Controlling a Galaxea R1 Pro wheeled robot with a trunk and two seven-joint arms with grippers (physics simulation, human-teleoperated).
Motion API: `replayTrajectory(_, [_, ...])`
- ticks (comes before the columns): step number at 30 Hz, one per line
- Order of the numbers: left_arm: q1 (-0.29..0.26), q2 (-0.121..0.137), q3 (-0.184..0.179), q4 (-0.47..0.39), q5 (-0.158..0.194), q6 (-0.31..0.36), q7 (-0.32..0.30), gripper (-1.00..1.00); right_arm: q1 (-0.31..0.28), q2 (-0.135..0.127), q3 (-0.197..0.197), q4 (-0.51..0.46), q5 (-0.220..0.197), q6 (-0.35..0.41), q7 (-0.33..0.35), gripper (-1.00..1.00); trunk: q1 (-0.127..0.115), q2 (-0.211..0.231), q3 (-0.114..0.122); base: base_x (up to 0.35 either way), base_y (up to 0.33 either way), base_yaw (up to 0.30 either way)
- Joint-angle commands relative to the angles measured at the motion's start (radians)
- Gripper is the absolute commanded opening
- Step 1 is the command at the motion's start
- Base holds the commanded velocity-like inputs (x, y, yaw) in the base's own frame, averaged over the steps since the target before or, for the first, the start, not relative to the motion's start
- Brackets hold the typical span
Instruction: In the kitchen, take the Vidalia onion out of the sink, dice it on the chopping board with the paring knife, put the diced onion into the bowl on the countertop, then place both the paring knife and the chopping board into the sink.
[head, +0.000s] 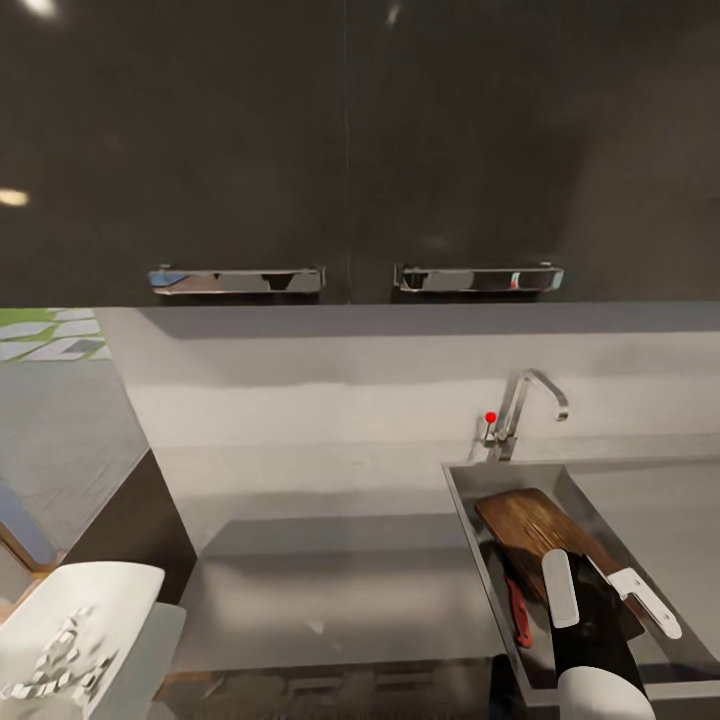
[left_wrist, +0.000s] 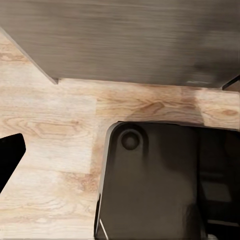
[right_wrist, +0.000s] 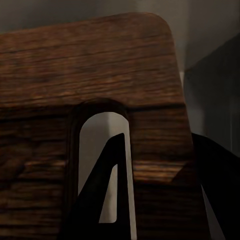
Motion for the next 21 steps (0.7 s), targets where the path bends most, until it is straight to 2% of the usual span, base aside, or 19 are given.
replayTrajectory(1, [0.0,-0.001,0.009,-0.002,-0.008,-0.001,-0.006,1.0,-0.001,0.001,-0.001,-0.002,0.001,0.01,-0.002,-1.0,0.001,-0.002,-0.004,0.0,0.0,0.0])
replayTrajectory(21, [0.0,-0.001,0.008,-0.001,-0.008,-0.001,-0.006,1.0,-0.001,0.001,-0.001,-0.002,0.001,0.011,-0.002,-1.0,0.001,-0.002,-0.036,0.0,0.0,0.0])
